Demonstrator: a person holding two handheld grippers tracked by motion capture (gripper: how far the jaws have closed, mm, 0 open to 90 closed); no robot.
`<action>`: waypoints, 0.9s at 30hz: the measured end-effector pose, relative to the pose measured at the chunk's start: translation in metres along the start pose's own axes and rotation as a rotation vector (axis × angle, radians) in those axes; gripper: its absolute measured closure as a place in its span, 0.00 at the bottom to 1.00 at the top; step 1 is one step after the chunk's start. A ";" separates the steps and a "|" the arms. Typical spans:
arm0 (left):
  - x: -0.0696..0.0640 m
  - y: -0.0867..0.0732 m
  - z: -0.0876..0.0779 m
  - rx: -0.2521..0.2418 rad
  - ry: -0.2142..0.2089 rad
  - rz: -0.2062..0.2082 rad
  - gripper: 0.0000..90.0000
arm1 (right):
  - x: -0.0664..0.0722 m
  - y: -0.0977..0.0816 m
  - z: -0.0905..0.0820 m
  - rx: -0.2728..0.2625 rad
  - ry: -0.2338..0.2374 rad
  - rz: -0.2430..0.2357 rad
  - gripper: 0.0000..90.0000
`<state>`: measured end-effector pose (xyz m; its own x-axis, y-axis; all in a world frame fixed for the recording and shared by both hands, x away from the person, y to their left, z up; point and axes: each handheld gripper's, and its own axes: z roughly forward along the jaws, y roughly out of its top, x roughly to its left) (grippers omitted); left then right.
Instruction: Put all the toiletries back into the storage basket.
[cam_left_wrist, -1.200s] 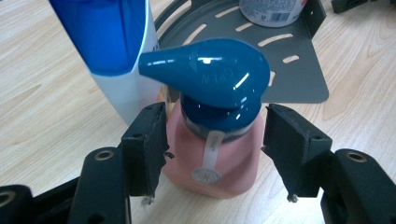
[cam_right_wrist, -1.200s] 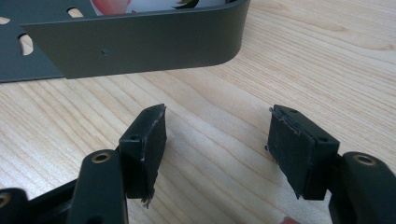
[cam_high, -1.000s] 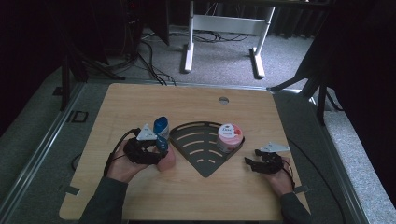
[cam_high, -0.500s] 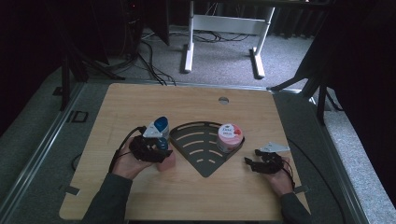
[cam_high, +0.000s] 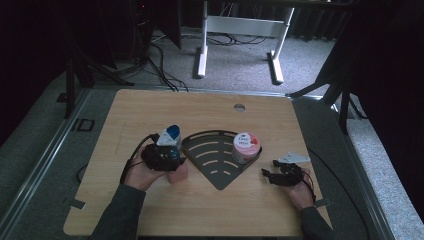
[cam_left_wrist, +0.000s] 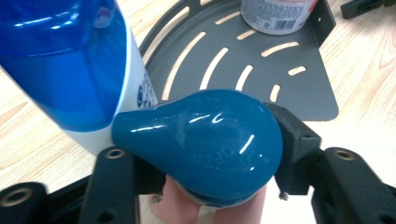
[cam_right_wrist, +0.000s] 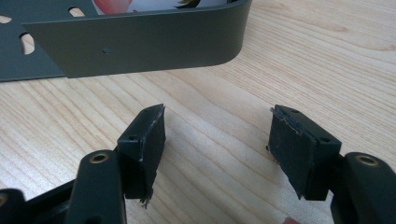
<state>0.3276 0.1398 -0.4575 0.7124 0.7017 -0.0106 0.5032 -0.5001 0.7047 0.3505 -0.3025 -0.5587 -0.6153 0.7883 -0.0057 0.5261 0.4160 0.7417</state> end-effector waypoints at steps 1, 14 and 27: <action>0.001 0.000 -0.001 -0.005 -0.003 -0.002 0.55 | 0.000 0.000 0.000 0.000 0.000 0.000 0.40; -0.007 0.002 -0.004 0.007 0.022 0.023 0.59 | 0.000 0.000 0.000 0.000 0.001 -0.001 0.40; -0.015 0.004 -0.007 0.012 0.018 0.034 0.59 | 0.000 0.000 0.000 0.001 0.002 -0.001 0.40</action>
<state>0.3160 0.1309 -0.4499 0.7203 0.6931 0.0259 0.4846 -0.5297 0.6961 0.3507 -0.3024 -0.5587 -0.6169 0.7871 -0.0050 0.5259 0.4169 0.7413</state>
